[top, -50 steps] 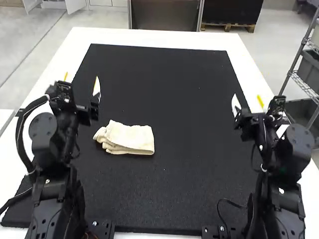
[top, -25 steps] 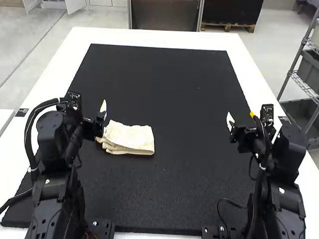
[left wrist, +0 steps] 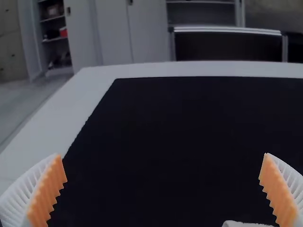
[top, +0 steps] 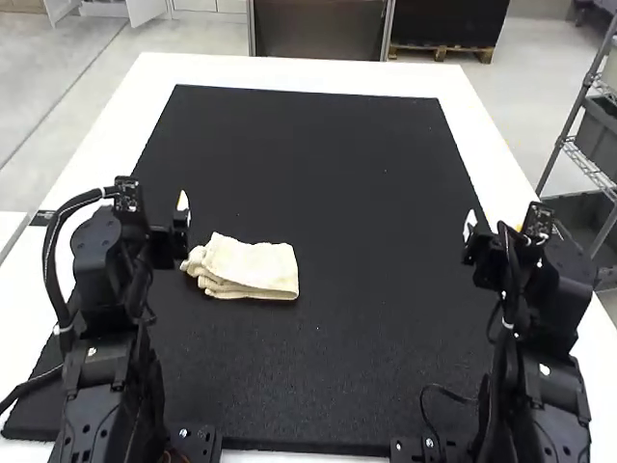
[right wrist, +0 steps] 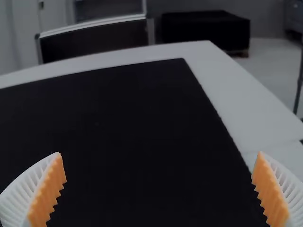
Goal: Fold the towel.
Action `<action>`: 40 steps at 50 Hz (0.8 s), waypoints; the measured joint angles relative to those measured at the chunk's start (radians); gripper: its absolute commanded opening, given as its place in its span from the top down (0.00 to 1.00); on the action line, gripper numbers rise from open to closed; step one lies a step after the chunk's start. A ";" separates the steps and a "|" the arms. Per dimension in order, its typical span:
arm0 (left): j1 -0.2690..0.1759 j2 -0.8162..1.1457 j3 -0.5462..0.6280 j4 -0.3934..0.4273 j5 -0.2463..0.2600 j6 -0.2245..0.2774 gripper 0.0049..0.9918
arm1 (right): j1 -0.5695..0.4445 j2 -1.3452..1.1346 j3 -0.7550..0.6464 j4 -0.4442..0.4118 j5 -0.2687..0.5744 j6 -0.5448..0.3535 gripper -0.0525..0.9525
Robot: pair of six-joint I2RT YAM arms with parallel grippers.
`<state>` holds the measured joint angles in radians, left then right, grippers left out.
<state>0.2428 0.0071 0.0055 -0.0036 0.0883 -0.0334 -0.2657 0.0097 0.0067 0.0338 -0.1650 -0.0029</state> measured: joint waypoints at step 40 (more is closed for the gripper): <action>0.000 0.000 0.000 0.000 -0.059 -0.036 0.03 | 0.330 0.000 0.000 -0.018 0.230 0.040 0.04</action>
<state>0.2432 0.0071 0.0055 -0.0040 0.0292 -0.0692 0.0643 0.0101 0.0063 0.0154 0.0647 0.0376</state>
